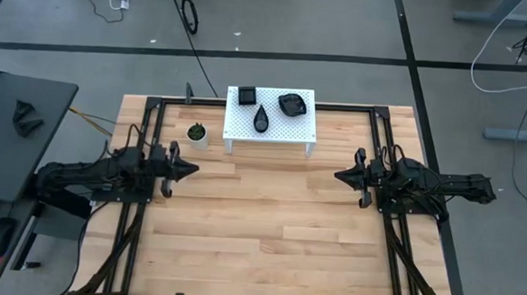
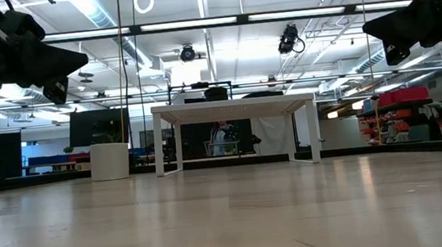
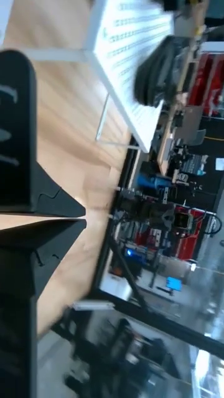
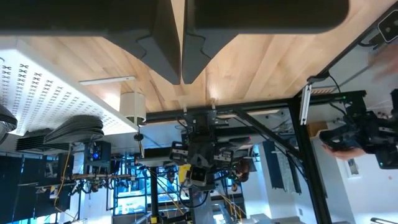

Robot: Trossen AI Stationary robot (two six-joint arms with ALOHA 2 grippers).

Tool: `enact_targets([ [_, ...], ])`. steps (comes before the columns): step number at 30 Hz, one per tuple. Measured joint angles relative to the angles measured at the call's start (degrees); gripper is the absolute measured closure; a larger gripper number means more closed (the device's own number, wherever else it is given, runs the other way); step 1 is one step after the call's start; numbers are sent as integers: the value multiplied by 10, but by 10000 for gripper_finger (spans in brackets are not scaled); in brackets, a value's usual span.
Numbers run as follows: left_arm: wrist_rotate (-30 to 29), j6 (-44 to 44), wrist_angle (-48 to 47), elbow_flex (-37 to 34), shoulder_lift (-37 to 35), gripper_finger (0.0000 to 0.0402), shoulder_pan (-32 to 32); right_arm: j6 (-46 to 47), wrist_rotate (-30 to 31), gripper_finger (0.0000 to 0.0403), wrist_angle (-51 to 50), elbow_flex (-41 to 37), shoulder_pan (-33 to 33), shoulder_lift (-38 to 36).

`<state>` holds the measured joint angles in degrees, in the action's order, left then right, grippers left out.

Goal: Pick & Place Mini shaped plates
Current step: Return to Home Position

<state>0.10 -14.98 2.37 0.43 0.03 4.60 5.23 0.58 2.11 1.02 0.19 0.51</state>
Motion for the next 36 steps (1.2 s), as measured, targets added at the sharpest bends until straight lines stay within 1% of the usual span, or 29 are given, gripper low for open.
enact_targets([
  [2,1,-36,10,0,0,380,0,0,0,382,0,0,0,0],
  [5,1,-58,18,0,2,381,0,0,0,382,0,0,0,0],
  [16,0,-54,22,0,3,381,0,-4,0,382,0,0,0,0],
  [19,0,-54,23,0,3,381,0,-56,0,382,0,0,0,0],
  [22,0,-54,24,0,3,381,0,-73,0,382,0,0,0,0],
  [36,0,-54,24,0,3,381,0,-73,0,382,0,0,0,0],
])
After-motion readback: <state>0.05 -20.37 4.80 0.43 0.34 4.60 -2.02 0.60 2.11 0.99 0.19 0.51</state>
